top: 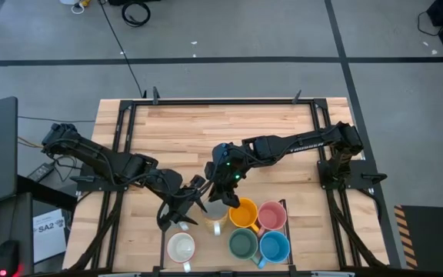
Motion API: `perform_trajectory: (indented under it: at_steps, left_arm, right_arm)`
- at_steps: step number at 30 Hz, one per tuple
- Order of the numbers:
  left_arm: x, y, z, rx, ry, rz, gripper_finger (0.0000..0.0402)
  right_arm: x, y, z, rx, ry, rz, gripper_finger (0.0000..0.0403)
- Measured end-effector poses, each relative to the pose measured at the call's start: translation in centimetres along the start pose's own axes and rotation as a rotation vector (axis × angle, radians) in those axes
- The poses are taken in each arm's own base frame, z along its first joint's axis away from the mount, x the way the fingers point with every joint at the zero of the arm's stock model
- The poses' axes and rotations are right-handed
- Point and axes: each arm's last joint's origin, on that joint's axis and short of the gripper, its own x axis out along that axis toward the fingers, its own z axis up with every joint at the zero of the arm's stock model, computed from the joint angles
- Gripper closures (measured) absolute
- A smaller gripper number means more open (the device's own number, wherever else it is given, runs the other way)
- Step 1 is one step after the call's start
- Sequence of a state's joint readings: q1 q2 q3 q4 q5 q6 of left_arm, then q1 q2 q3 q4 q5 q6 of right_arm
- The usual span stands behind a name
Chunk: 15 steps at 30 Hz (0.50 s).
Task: Place coffee mugs
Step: Put the light yellow rim mug on the shelf
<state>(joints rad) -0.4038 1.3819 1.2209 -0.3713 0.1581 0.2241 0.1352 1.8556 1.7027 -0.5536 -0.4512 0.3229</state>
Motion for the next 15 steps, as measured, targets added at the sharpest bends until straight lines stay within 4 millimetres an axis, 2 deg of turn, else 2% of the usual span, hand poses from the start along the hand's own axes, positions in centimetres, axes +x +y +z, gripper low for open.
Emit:
perform_trajectory:
  at_steps: [15]
  left_arm:
    - [-0.01, 0.00, 0.01, -0.001, -0.001, 0.000, 0.0189]
  right_arm:
    - [0.04, 0.26, -0.08, -0.001, 0.027, 0.088, 0.0338]
